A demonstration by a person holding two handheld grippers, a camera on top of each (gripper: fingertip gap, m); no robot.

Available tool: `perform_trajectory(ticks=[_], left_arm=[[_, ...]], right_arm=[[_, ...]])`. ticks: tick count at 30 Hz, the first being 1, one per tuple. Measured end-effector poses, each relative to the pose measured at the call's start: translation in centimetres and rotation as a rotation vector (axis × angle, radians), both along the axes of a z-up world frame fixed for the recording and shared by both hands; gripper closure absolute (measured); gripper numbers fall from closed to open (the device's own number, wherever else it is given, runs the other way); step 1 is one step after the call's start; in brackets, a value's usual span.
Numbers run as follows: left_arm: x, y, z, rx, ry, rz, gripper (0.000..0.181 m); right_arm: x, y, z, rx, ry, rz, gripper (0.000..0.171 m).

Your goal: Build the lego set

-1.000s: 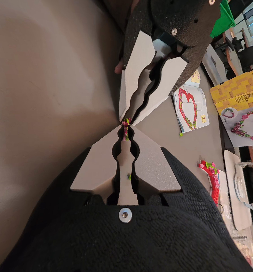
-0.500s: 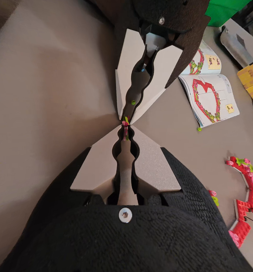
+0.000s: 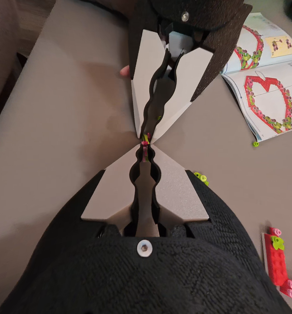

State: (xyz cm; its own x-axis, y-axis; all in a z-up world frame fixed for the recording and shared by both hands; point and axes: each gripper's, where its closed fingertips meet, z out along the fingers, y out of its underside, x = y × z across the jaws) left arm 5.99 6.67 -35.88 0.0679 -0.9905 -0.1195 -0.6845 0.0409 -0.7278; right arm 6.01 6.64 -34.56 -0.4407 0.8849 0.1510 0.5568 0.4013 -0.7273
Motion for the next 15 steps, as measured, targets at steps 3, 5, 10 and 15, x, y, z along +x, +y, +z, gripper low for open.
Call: perform_trajectory(ticks=[3,5,10,15], left_arm=[[0.02,0.03,-0.03,-0.017,0.006,0.012,0.171],[0.01,0.04,-0.03,-0.024,0.007,0.018,0.171],[-0.19,0.13,0.0,-0.025,0.006,0.031,0.167],[-0.35,0.39,0.04,-0.017,0.012,0.064,0.161]], right_arm=[[-0.13,0.0,-0.04,-0.034,-0.023,-0.005,0.168],[-0.24,-0.03,-0.07,-0.062,-0.034,-0.009,0.168],[-0.35,0.18,-0.04,-0.092,-0.033,-0.022,0.168],[-0.34,0.29,-0.01,-0.102,-0.02,-0.034,0.168]])
